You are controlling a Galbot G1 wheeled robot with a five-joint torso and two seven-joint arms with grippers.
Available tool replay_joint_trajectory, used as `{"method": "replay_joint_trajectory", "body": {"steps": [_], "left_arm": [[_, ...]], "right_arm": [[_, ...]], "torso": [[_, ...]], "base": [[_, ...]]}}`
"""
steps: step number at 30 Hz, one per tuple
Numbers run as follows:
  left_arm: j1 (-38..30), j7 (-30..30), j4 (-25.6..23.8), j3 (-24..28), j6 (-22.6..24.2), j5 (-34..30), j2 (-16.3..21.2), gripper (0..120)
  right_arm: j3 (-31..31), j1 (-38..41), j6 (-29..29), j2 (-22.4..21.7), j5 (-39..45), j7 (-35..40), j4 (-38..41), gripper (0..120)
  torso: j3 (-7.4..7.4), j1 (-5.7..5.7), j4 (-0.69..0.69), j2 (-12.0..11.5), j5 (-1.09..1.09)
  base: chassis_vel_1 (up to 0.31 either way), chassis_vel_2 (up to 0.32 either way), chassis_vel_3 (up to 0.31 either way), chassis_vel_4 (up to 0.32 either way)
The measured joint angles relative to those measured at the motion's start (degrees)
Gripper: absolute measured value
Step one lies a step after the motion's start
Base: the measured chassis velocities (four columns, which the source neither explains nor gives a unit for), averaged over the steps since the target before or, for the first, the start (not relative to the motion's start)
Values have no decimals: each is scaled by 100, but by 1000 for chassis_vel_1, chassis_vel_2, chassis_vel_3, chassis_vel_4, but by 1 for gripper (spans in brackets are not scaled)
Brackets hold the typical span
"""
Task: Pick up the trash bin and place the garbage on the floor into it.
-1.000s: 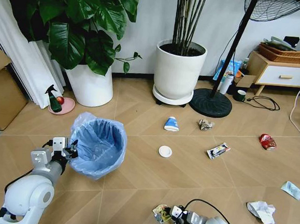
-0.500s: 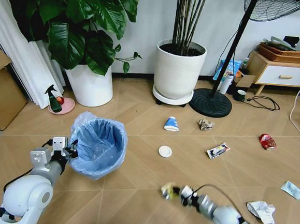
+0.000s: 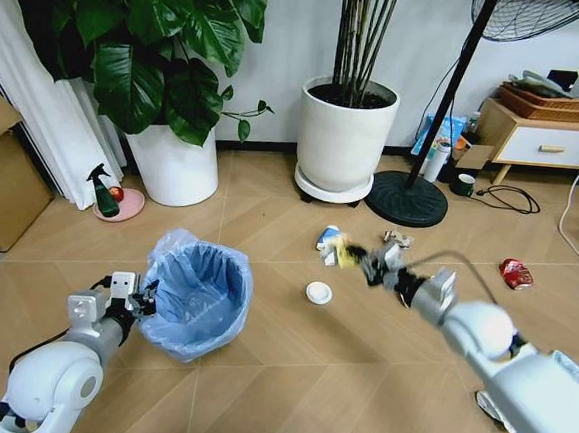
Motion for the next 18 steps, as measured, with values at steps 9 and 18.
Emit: {"method": "replay_joint_trajectory", "body": {"steps": [9, 18], "left_arm": [[-421, -218, 224, 328, 260, -716, 530, 0], [-1133, -396, 552, 738, 384, -1251, 858, 0]], "right_arm": [[-2367, 2242, -391, 689, 724, 175, -204, 0], [-3610, 3044, -367, 1208, 423, 122, -737, 0]], "torso": [[0, 0, 3, 0, -4], [0, 0, 2, 0, -1]], "base": [[0, 0, 0, 0], [0, 0, 0, 0]]}}
